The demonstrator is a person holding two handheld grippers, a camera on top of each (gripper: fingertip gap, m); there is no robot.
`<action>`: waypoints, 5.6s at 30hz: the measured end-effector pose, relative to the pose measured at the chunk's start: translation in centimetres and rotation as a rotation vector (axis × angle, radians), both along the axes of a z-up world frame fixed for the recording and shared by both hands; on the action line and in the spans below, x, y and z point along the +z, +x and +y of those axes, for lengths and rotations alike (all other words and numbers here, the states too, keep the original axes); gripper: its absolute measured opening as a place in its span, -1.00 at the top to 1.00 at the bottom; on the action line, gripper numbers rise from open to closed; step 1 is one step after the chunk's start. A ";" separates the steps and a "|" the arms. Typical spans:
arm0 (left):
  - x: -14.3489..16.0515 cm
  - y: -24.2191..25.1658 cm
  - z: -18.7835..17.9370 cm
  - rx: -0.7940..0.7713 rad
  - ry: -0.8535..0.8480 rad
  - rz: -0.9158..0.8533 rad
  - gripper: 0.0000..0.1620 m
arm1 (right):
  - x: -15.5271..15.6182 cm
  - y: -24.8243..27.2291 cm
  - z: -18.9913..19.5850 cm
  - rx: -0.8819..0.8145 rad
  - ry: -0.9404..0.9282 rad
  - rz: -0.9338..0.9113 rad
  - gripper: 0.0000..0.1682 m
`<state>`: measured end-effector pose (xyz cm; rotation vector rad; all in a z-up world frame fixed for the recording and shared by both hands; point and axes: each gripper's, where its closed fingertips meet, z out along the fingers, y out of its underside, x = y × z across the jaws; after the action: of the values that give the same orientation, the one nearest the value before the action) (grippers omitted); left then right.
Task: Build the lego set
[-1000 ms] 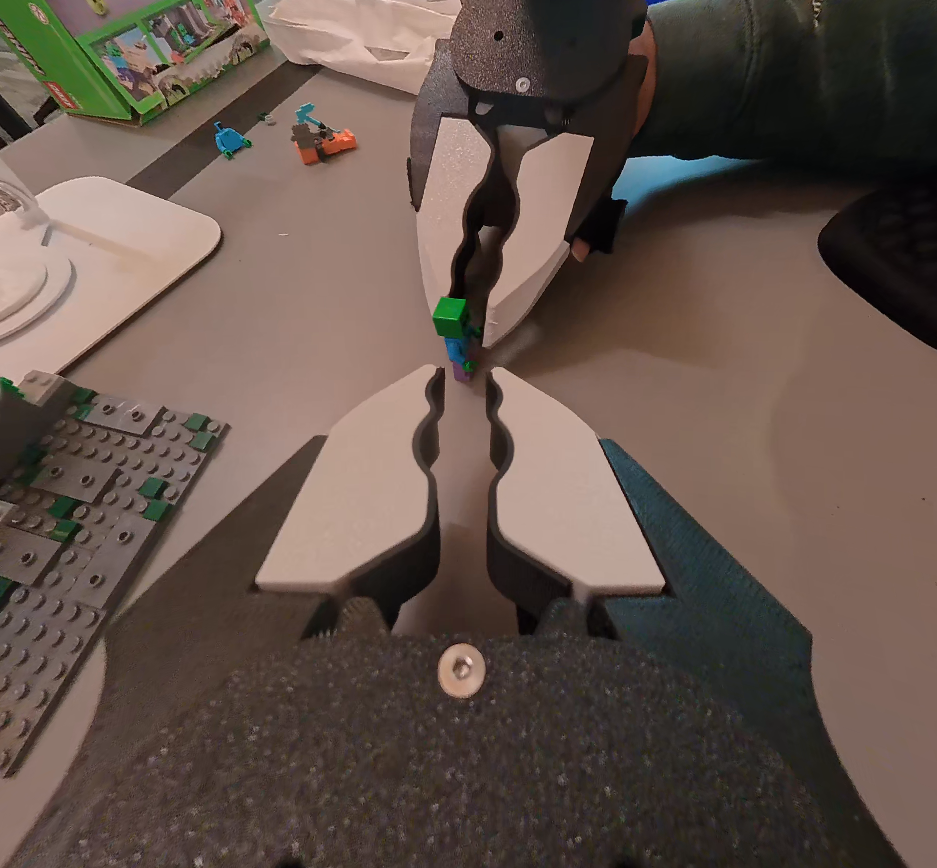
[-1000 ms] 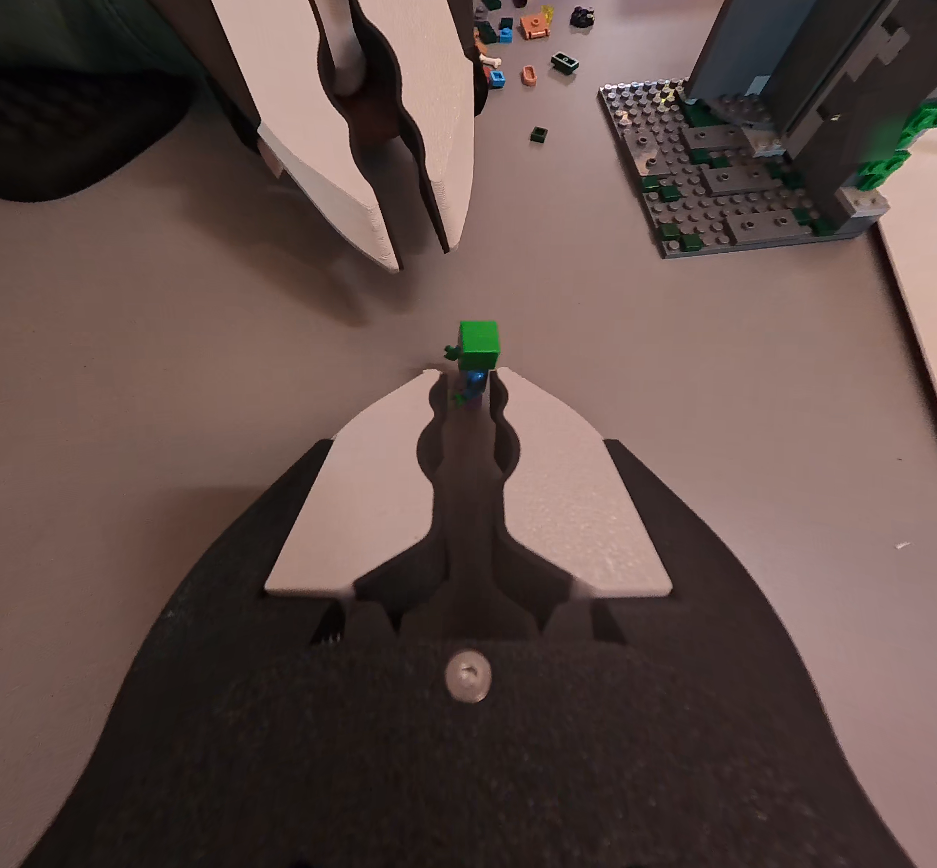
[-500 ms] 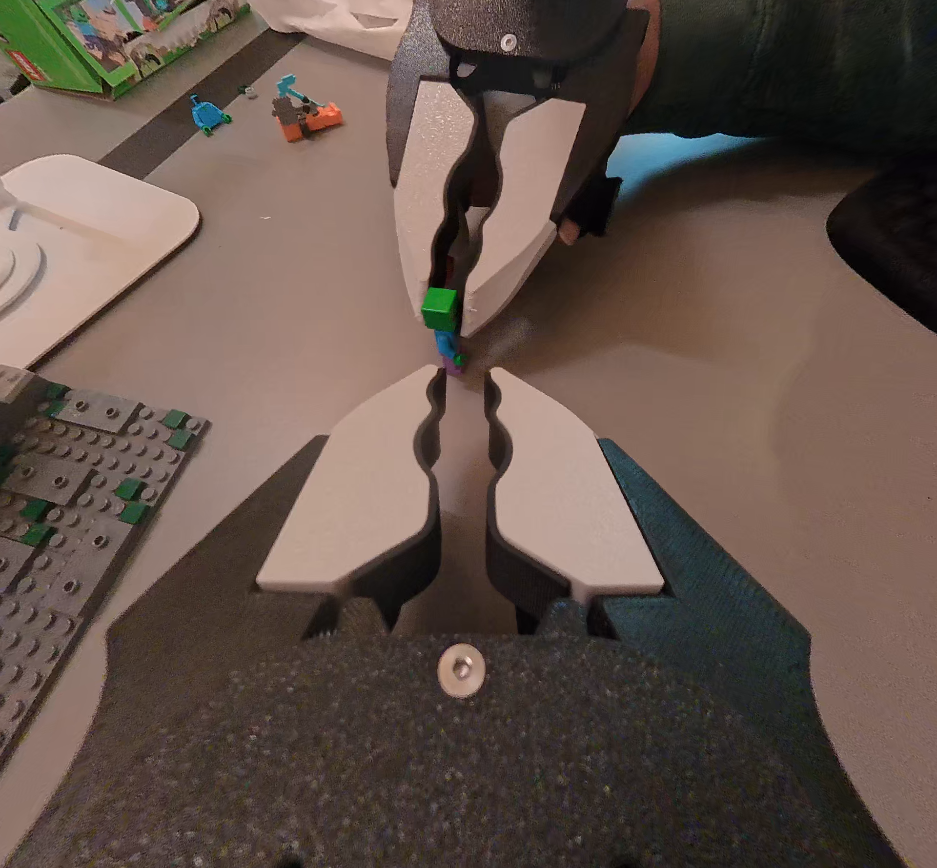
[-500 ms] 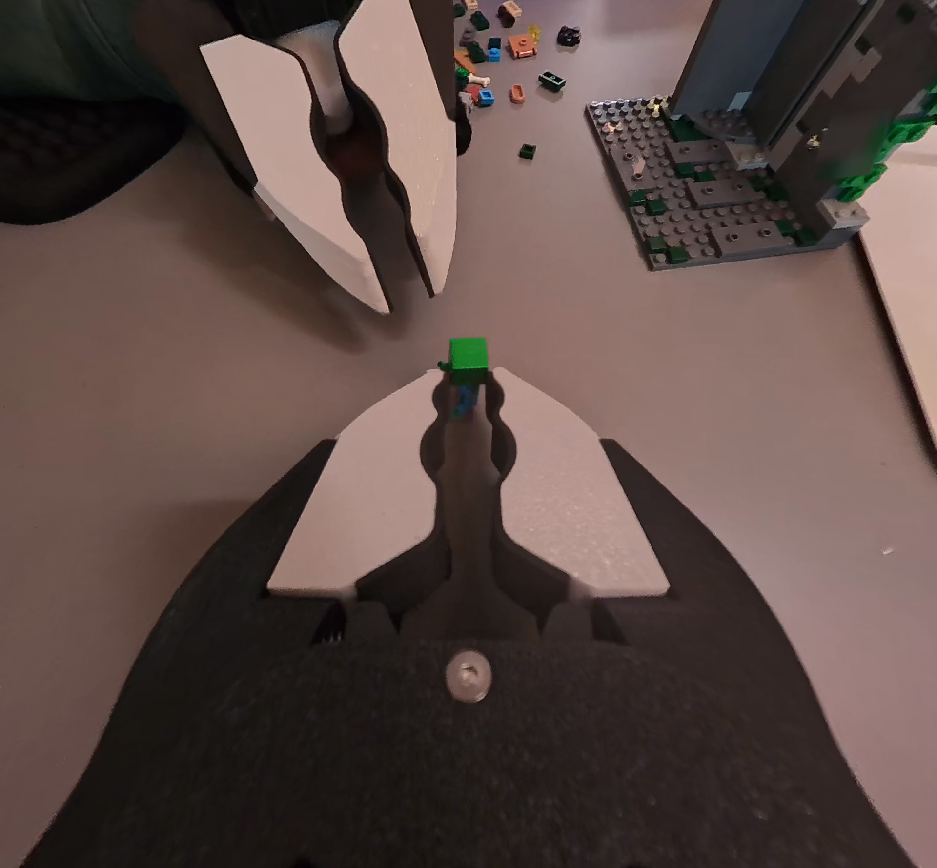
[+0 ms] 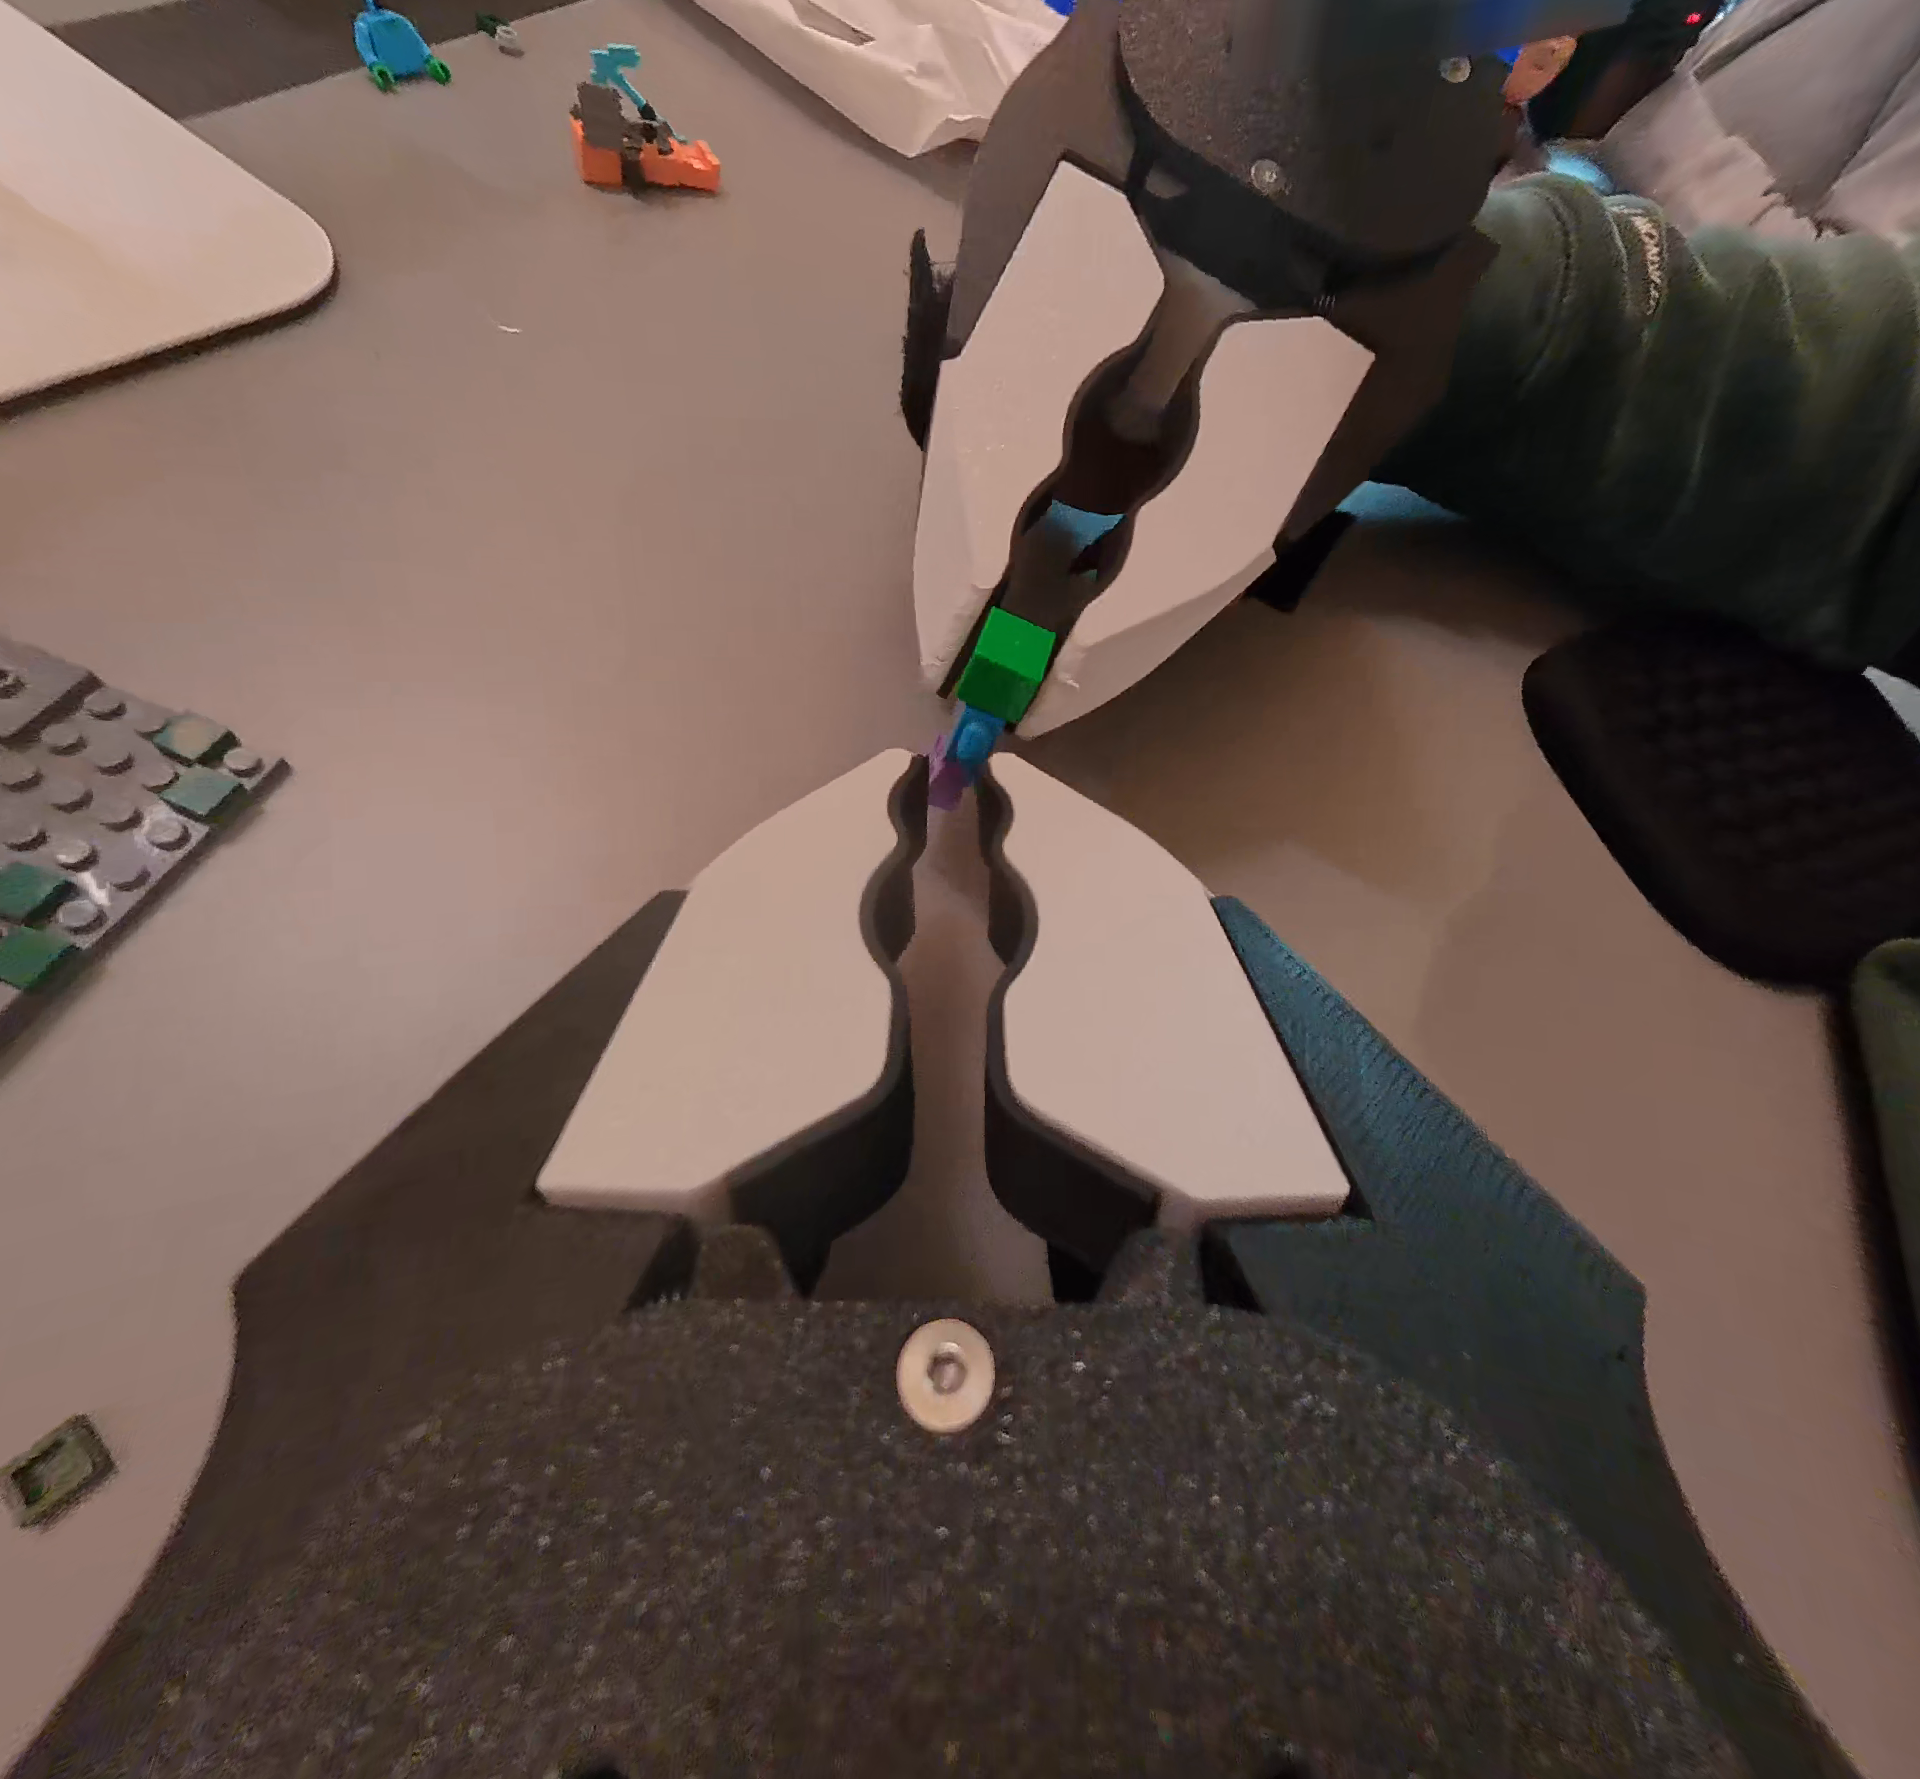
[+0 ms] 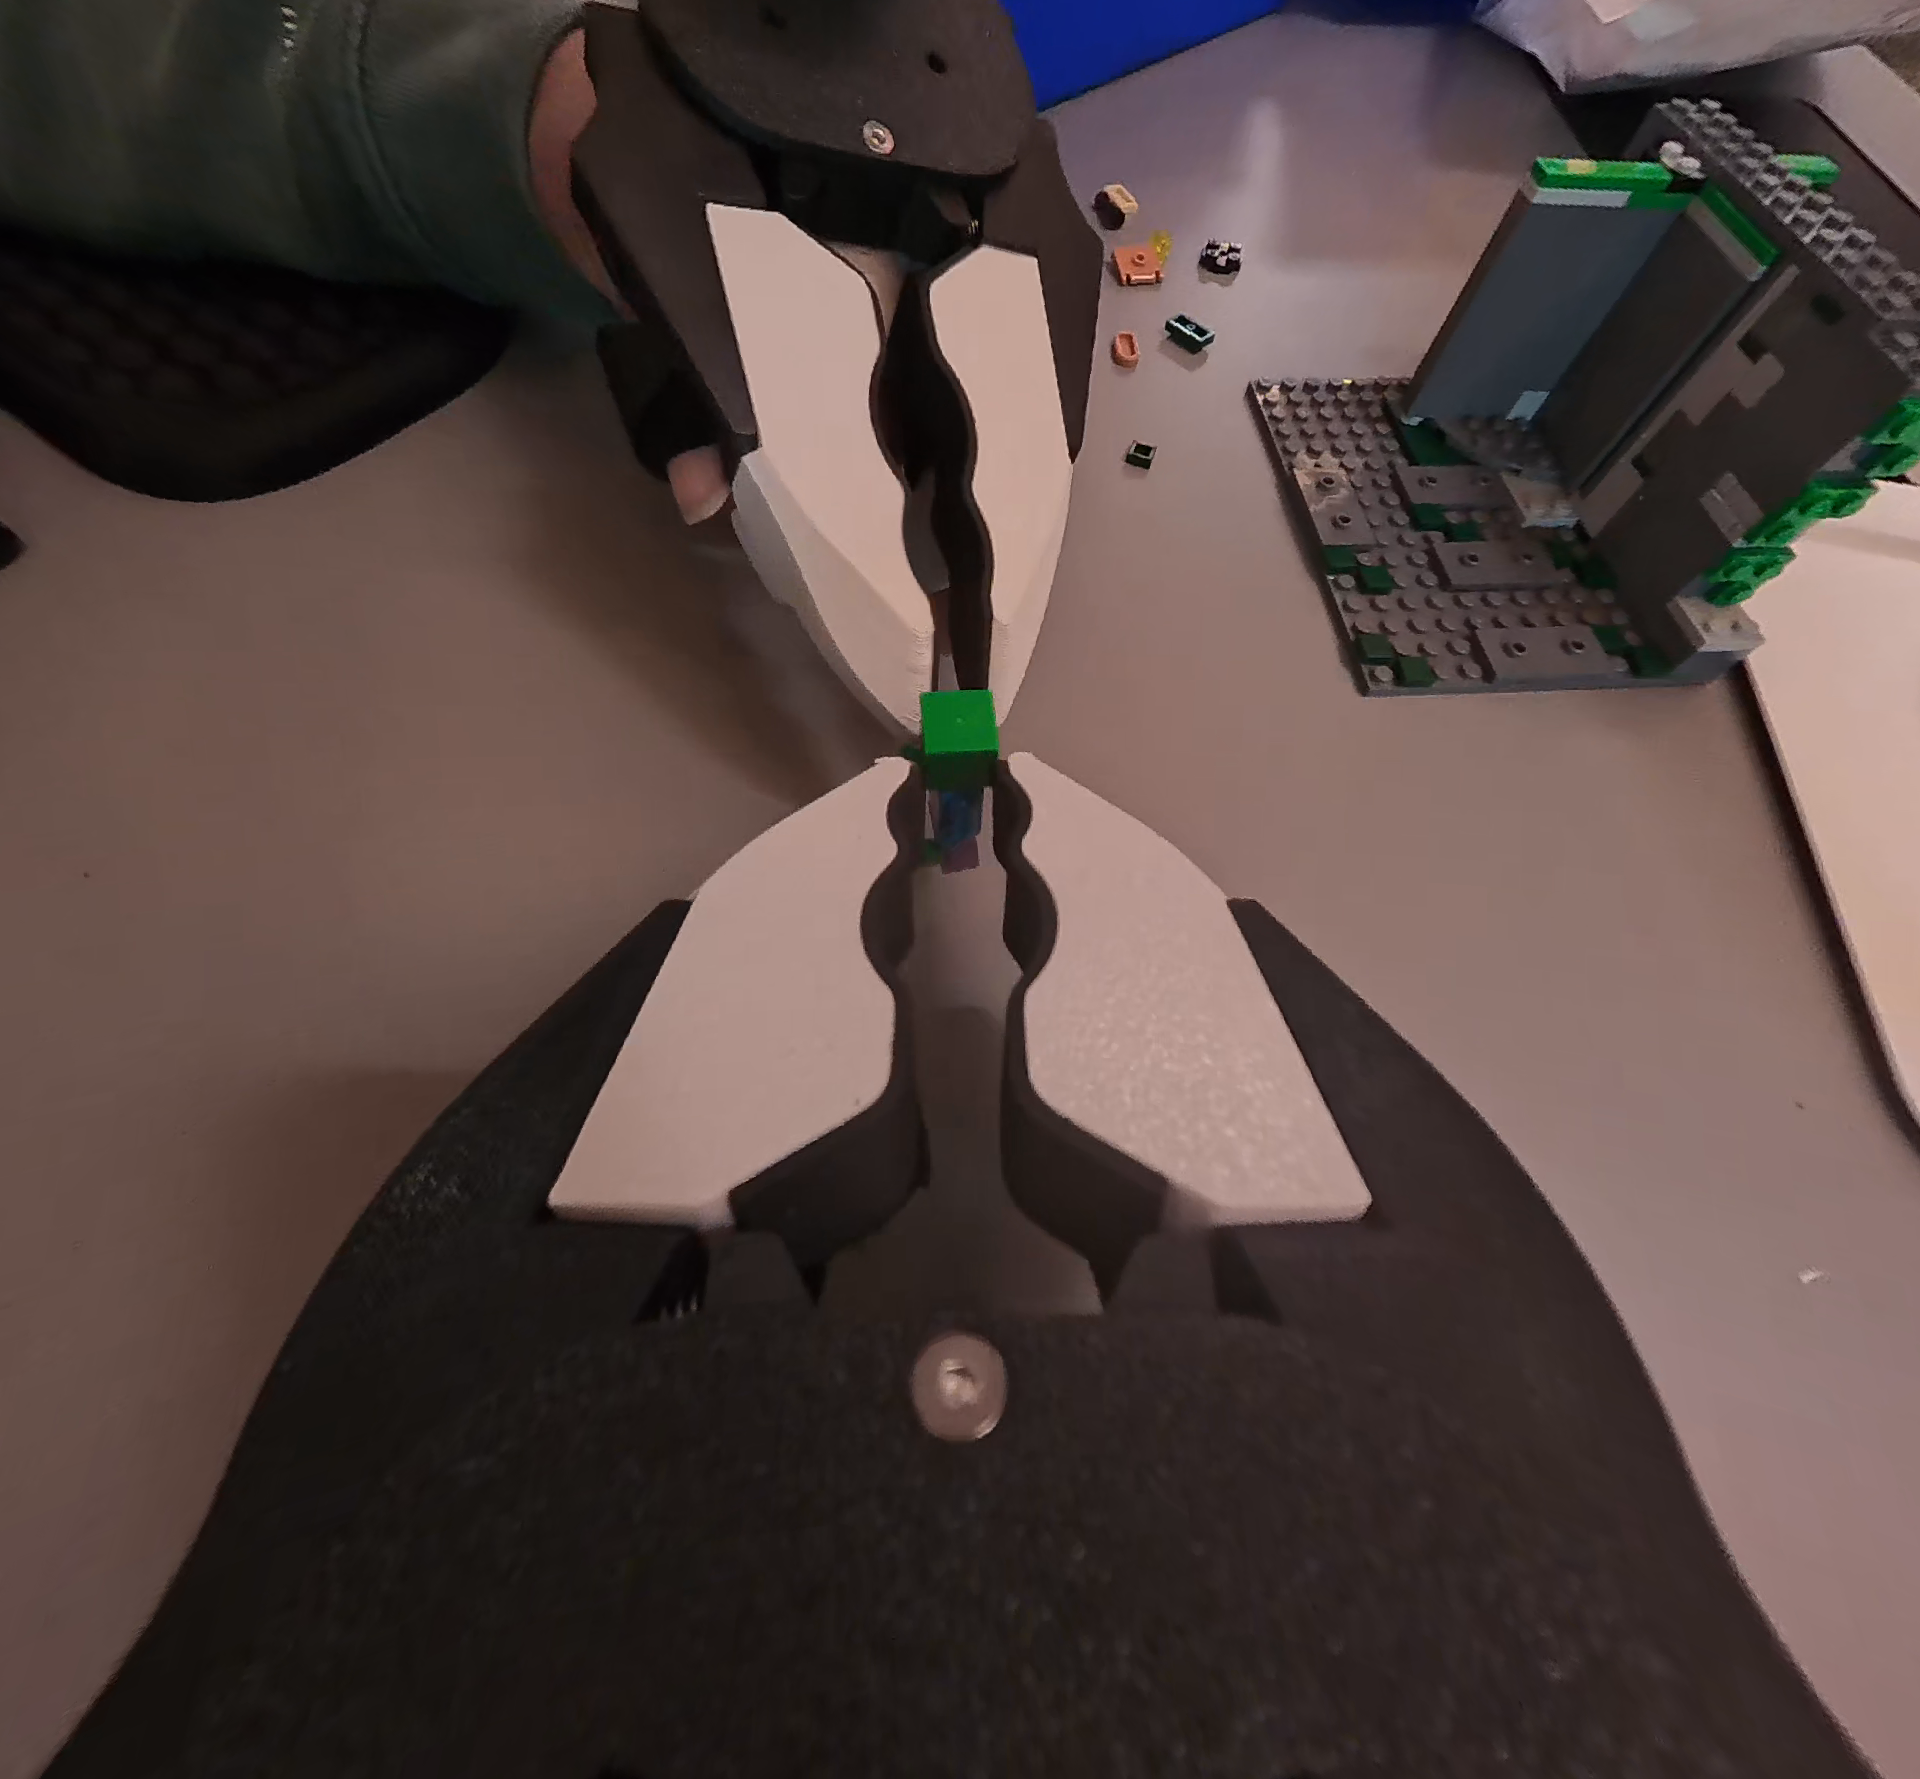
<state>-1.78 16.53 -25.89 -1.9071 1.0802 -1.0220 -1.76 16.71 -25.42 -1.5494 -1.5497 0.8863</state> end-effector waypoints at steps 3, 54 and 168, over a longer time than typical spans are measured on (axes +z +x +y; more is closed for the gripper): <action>0.1 0.1 -0.2 -0.005 -0.023 -0.013 0.94 | 0.1 0.0 -0.1 0.003 0.005 0.007 0.86; 5.7 0.7 -1.7 -0.011 -0.826 -0.568 0.96 | 5.7 0.0 -1.2 0.000 0.359 0.200 0.86; 4.6 0.7 -1.4 -0.041 0.524 0.033 0.83 | 3.3 0.9 -0.3 -0.031 -0.350 0.201 0.86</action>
<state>-1.09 15.10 -21.31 -1.4846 1.2636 -0.6445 -0.88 16.44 -22.13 -1.6585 -1.2723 1.3067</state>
